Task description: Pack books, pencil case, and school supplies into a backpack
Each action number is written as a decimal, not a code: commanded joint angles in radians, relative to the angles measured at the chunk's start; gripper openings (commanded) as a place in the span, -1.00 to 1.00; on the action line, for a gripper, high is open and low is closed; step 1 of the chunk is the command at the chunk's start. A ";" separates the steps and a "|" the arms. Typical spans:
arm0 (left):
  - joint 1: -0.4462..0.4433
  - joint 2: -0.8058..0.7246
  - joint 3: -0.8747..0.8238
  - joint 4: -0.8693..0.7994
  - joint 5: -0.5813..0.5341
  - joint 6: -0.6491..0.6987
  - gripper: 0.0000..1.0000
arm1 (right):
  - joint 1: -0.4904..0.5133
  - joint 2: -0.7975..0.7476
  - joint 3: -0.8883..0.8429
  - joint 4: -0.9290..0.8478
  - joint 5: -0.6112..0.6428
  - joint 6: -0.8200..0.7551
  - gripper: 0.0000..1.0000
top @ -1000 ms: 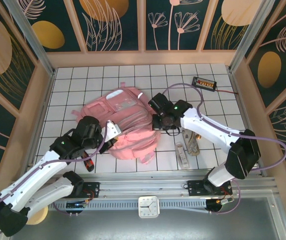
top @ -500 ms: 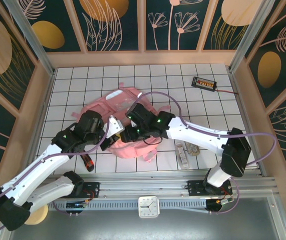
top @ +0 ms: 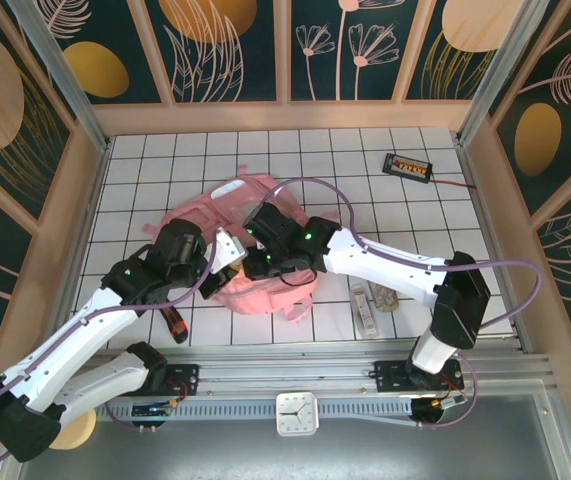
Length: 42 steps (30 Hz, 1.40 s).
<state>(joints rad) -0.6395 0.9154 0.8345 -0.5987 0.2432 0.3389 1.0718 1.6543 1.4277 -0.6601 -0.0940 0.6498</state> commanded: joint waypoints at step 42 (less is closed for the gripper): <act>-0.009 -0.145 0.030 0.092 0.016 0.003 0.98 | -0.194 -0.039 0.158 -0.292 0.115 -0.165 -1.00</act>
<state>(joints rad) -0.6510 0.7601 0.8314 -0.5724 0.1795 0.3946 0.8406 1.6184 1.4895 -0.9474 0.0502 0.4526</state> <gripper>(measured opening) 0.988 0.060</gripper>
